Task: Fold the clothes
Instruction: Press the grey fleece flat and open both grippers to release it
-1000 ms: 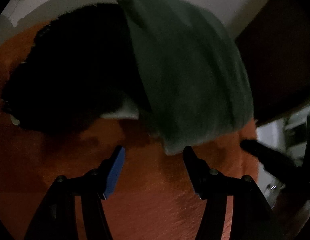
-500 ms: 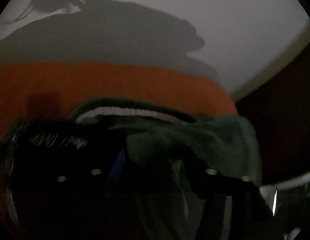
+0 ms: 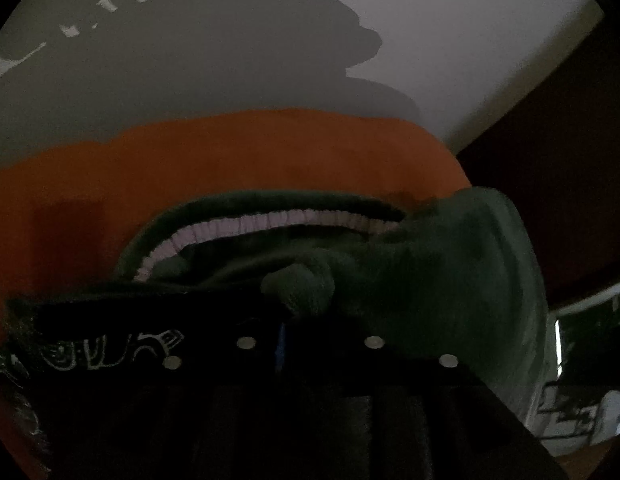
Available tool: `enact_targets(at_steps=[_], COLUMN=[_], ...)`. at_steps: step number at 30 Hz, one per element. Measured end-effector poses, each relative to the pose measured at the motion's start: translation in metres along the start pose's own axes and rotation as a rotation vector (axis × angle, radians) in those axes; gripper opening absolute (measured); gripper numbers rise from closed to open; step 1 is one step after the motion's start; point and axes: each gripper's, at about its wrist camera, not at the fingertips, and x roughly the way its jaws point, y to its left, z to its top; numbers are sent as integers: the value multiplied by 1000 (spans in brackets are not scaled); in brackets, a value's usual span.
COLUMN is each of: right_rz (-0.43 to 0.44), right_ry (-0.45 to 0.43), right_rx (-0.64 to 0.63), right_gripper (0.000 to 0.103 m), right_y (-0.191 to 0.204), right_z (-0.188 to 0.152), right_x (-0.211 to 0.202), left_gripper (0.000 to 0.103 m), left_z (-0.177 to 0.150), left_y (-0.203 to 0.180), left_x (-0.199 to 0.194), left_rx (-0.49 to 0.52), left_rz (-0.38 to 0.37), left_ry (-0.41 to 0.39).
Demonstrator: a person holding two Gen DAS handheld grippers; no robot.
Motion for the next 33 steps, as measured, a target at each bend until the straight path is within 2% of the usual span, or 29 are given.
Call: enact_targets(at_steps=[1, 3, 4, 7, 9, 11, 13, 14, 17, 19, 20, 22, 24, 26, 28, 31, 33], right_rz=[21, 48, 53, 17, 33, 45, 64, 75, 102, 114, 117, 116, 124, 131, 143, 157, 161], right_ry=[-11, -42, -30, 111, 119, 115, 93, 79, 56, 57, 68, 113, 140, 144, 134, 97, 89], right_rx=[21, 55, 62, 43, 37, 41, 59, 70, 113, 149, 163, 179, 165, 141, 141, 182, 226], right_gripper=[15, 15, 15, 15, 15, 15, 15, 15, 15, 15, 15, 15, 15, 15, 15, 17, 18], right_y=[-2, -6, -7, -5, -6, -7, -11, -14, -20, -23, -24, -22, -20, -19, -23, -39, -51], right_z=[-1, -4, -4, -7, -12, -14, -13, -11, -9, -10, -13, -23, -22, -25, -27, -32, -41], right_x=[-5, -7, -1, 31, 28, 21, 13, 9, 3, 4, 5, 9, 17, 8, -7, -33, -50], left_gripper=[41, 45, 46, 47, 49, 56, 56, 56, 53, 54, 54, 54, 54, 55, 55, 54, 54], left_z=[0, -2, -3, -7, -4, 4, 7, 6, 3, -3, -6, -10, -14, -16, -19, -32, -58], left_y=[0, 1, 1, 5, 2, -11, -11, -8, 4, -5, -14, -34, -41, -35, -23, -18, -17], left_x=[1, 1, 1, -4, -9, -8, -12, -14, -23, -33, -34, -30, -8, 15, 15, -11, -43], left_rx=[-1, 1, 14, 42, 31, 68, 79, 56, -35, -19, 12, 77, 116, 87, -9, -107, -156], left_rz=[18, 48, 68, 110, 130, 214, 354, 334, 201, 123, 113, 124, 206, 308, 296, 291, 232], left_ry=[-3, -7, -5, 0, -7, -31, -70, -72, -64, -89, -96, -95, -47, 4, -1, -37, -75])
